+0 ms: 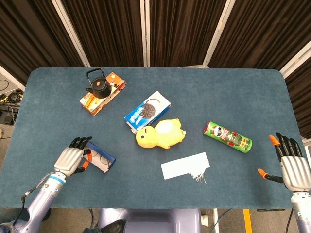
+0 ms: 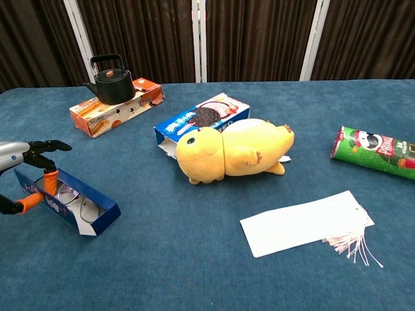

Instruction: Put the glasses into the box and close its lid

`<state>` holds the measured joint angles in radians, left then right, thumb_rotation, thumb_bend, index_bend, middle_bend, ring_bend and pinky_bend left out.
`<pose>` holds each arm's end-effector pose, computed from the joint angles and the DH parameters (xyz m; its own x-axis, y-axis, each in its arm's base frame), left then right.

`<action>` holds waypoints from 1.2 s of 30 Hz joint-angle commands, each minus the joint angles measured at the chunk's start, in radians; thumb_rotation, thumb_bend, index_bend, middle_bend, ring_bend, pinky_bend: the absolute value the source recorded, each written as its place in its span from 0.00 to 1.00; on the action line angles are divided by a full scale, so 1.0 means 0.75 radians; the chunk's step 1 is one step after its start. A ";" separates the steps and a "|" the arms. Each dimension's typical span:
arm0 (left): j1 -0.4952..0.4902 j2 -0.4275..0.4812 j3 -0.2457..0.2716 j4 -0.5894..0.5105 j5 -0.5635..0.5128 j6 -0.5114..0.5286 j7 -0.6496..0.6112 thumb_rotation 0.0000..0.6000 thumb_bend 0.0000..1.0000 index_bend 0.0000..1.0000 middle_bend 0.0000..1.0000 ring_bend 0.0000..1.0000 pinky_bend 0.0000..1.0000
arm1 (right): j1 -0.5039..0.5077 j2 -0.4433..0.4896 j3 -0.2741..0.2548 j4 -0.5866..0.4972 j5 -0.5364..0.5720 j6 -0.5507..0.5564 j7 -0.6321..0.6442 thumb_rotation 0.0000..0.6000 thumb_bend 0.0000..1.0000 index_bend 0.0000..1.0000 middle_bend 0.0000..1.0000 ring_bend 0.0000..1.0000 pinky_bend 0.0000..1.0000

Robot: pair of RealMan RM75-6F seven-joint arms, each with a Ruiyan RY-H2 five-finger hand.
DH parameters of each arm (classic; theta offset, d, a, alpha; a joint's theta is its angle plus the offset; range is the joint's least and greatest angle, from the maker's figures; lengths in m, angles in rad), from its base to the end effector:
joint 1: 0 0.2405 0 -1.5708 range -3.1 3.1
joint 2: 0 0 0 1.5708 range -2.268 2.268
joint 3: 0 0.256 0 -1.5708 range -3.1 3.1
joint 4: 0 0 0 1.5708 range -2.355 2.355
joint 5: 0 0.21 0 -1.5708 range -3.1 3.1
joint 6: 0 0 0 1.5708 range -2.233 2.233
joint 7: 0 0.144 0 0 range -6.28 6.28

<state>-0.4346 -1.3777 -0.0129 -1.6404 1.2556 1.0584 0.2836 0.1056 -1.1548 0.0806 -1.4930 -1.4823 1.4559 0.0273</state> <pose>-0.2422 0.2480 0.0175 0.4231 0.3805 0.8223 0.9044 -0.2330 -0.3576 -0.3289 -0.1959 0.1617 0.4410 0.0151 0.8974 -0.8975 0.0006 0.4410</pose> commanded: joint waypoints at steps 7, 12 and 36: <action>-0.050 -0.103 -0.052 0.151 -0.004 -0.045 -0.069 1.00 0.54 0.74 0.00 0.00 0.00 | 0.003 -0.002 0.003 0.006 0.010 -0.009 -0.001 1.00 0.00 0.00 0.00 0.00 0.00; -0.073 -0.150 -0.068 0.210 -0.019 -0.065 -0.064 1.00 0.54 0.69 0.00 0.00 0.00 | 0.001 -0.001 0.003 0.007 0.014 -0.010 0.000 1.00 0.00 0.00 0.00 0.00 0.00; -0.091 -0.030 -0.058 0.293 0.223 -0.025 -0.464 1.00 0.15 0.00 0.00 0.00 0.00 | 0.001 -0.002 0.000 0.000 0.012 -0.011 -0.015 1.00 0.00 0.00 0.00 0.00 0.00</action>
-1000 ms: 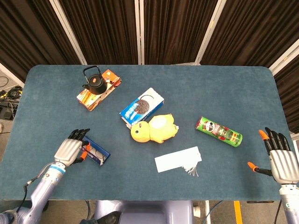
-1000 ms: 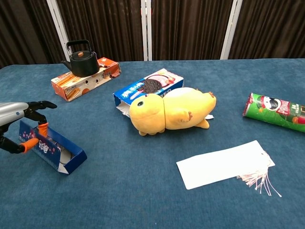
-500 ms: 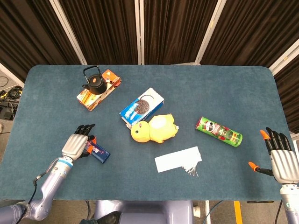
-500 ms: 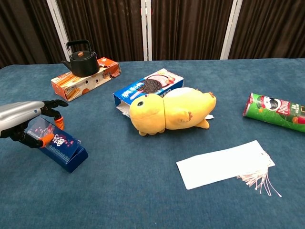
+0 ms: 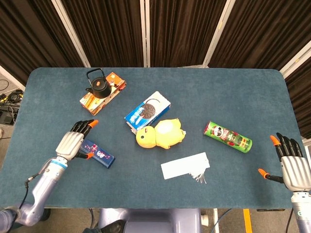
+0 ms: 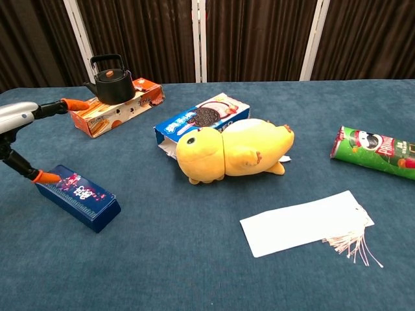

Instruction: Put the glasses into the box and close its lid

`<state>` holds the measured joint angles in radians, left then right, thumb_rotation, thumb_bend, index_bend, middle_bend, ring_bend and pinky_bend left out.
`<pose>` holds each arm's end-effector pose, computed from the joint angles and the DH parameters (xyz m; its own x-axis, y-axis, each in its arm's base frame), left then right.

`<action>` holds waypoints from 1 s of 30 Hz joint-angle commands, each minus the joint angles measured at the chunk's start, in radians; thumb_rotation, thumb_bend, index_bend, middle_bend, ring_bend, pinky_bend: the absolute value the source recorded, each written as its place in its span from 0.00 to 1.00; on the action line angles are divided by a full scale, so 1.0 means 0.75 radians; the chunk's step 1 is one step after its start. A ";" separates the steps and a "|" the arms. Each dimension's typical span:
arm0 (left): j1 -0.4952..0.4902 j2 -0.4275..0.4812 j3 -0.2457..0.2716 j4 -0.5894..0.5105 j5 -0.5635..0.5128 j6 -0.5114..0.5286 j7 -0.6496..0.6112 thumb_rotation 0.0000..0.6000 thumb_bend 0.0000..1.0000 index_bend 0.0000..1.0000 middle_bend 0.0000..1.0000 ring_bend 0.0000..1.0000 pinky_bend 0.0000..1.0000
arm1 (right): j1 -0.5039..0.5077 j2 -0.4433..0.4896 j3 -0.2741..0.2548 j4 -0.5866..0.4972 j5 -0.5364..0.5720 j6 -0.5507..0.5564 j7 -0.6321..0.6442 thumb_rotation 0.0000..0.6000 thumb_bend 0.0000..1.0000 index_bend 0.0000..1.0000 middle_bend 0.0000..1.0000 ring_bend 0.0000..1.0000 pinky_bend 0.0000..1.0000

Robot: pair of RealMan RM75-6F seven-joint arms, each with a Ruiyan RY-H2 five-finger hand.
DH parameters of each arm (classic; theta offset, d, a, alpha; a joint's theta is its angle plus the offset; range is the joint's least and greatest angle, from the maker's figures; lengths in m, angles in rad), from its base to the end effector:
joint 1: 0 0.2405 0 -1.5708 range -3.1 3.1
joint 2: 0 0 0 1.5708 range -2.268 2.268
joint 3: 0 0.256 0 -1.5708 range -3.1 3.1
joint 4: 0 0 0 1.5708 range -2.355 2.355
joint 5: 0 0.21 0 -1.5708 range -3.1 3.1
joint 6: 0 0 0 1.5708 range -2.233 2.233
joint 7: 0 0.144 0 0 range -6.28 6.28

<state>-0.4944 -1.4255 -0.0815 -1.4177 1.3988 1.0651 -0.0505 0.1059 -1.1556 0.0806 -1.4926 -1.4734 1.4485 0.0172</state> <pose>-0.2429 0.2967 0.0274 0.3063 0.2831 0.9089 0.9342 -0.2730 -0.2298 -0.3305 -0.1960 0.1611 0.4487 0.0080 0.8936 -0.8936 0.0095 0.4487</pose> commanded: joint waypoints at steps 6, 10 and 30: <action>-0.048 0.028 0.081 0.042 0.036 -0.142 0.029 1.00 0.16 0.01 0.00 0.00 0.00 | 0.002 -0.004 -0.002 0.000 0.002 -0.006 -0.011 1.00 0.00 0.00 0.00 0.00 0.00; -0.064 -0.024 0.089 0.097 0.010 -0.185 0.089 1.00 0.18 0.05 0.00 0.00 0.00 | 0.003 -0.006 0.000 0.003 0.006 -0.009 -0.012 1.00 0.00 0.00 0.00 0.00 0.00; -0.066 -0.145 0.083 0.181 -0.003 -0.141 0.181 1.00 0.28 0.41 0.33 0.28 0.25 | 0.002 0.000 0.003 0.006 0.011 -0.010 0.004 1.00 0.00 0.00 0.00 0.00 0.00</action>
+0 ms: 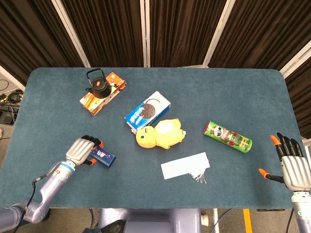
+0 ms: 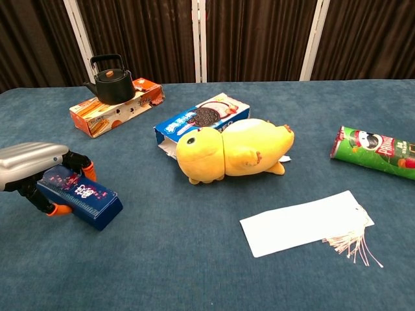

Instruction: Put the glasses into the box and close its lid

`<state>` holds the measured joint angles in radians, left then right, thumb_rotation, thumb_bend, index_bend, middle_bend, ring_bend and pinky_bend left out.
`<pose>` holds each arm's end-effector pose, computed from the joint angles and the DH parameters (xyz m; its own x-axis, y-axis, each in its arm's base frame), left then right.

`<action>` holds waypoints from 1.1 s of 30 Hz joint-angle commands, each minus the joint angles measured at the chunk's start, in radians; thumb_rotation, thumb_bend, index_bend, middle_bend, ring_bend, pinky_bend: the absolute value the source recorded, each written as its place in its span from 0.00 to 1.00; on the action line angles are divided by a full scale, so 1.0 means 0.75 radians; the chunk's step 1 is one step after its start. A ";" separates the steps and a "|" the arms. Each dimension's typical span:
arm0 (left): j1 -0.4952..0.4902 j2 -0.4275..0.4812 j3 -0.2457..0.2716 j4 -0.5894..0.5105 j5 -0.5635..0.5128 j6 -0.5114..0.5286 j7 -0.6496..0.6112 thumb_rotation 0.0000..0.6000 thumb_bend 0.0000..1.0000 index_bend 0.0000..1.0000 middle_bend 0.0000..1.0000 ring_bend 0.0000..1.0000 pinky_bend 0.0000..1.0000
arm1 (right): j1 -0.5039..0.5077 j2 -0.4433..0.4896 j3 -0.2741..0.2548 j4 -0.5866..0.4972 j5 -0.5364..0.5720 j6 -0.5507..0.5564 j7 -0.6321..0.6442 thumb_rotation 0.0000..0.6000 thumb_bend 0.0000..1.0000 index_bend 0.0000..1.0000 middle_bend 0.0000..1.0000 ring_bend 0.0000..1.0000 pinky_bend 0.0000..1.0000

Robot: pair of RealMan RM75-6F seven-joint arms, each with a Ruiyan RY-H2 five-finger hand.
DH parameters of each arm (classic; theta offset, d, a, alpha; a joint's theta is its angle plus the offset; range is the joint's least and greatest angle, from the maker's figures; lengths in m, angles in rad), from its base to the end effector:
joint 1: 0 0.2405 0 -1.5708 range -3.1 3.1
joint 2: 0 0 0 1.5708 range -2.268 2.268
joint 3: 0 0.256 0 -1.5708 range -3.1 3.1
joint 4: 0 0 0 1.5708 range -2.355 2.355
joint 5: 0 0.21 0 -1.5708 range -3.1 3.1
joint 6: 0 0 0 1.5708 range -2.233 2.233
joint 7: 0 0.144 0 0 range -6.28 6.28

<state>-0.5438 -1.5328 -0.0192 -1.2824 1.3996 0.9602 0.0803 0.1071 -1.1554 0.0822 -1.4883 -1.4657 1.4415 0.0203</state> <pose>-0.2525 0.2947 -0.0182 0.5001 0.3539 0.7903 0.8524 -0.3622 -0.3772 -0.3324 -0.1968 0.1615 0.4489 0.0037 0.8936 -0.8935 0.0168 0.4488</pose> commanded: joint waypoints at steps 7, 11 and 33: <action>0.000 -0.003 0.001 0.005 -0.017 -0.009 0.009 1.00 0.24 0.39 0.30 0.27 0.23 | 0.001 -0.001 0.001 0.001 0.003 -0.003 -0.003 1.00 0.00 0.00 0.00 0.00 0.00; 0.004 0.016 -0.004 -0.011 -0.024 -0.003 -0.002 1.00 0.08 0.21 0.07 0.05 0.04 | 0.000 0.000 0.001 -0.001 0.002 0.000 -0.002 1.00 0.00 0.00 0.00 0.00 0.00; 0.366 0.363 -0.070 -0.567 -0.065 0.703 0.300 1.00 0.00 0.00 0.00 0.00 0.00 | -0.014 0.013 -0.002 -0.009 -0.025 0.043 -0.007 1.00 0.00 0.00 0.00 0.00 0.00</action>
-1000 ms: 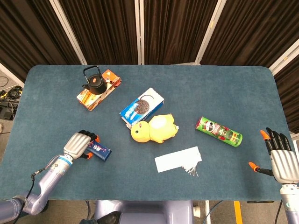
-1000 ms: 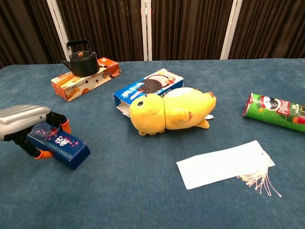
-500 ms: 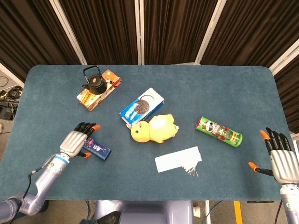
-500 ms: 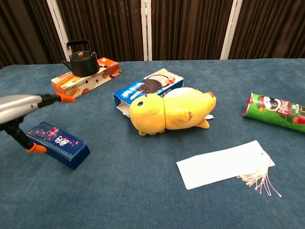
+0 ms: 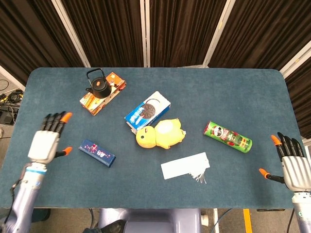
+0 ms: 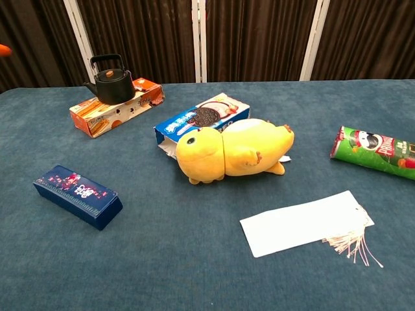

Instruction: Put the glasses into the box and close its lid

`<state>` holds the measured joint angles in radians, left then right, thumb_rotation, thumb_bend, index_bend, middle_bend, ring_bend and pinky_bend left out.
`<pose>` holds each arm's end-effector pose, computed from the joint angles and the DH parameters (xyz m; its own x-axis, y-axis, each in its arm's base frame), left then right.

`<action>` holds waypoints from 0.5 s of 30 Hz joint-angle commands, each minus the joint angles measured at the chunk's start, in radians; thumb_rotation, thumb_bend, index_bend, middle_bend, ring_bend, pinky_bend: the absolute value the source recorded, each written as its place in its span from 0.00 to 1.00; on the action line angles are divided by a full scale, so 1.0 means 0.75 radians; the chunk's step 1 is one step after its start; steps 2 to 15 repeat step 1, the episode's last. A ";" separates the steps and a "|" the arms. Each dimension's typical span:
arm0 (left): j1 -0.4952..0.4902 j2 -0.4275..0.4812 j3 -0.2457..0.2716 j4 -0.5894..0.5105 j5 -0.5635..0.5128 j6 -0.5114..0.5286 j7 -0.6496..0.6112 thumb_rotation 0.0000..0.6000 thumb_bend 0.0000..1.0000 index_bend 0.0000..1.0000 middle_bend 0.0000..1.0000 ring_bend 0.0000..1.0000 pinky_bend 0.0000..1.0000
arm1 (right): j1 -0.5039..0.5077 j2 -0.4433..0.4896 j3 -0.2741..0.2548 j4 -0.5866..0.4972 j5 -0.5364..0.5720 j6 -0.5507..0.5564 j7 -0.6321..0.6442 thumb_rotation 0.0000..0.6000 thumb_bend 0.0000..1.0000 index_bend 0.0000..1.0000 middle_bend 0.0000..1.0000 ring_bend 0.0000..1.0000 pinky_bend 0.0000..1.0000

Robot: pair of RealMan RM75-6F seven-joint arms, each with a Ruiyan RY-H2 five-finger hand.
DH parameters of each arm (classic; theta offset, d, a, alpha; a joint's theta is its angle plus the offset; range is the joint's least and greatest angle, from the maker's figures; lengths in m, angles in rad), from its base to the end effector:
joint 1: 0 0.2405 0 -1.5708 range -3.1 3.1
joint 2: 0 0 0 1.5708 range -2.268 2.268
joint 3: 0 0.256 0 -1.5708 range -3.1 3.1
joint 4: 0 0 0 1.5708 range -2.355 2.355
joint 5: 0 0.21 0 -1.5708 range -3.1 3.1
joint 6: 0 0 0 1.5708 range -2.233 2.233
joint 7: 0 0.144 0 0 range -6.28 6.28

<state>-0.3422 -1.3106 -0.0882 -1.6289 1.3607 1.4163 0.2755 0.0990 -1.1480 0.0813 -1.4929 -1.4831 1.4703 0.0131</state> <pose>-0.2477 0.2572 0.0976 0.4391 -0.0333 0.8978 0.8891 -0.1278 -0.4396 -0.3296 -0.1939 0.1659 0.4599 0.0278 0.8876 -0.8880 0.0061 0.4599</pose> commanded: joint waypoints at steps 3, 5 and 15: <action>0.116 0.082 0.038 -0.123 -0.008 0.101 0.033 1.00 0.00 0.00 0.00 0.00 0.00 | -0.006 0.007 0.000 -0.006 -0.004 0.011 0.007 1.00 0.00 0.00 0.00 0.00 0.00; 0.116 0.082 0.038 -0.123 -0.008 0.101 0.033 1.00 0.00 0.00 0.00 0.00 0.00 | -0.006 0.007 0.000 -0.006 -0.004 0.011 0.007 1.00 0.00 0.00 0.00 0.00 0.00; 0.116 0.082 0.038 -0.123 -0.008 0.101 0.033 1.00 0.00 0.00 0.00 0.00 0.00 | -0.006 0.007 0.000 -0.006 -0.004 0.011 0.007 1.00 0.00 0.00 0.00 0.00 0.00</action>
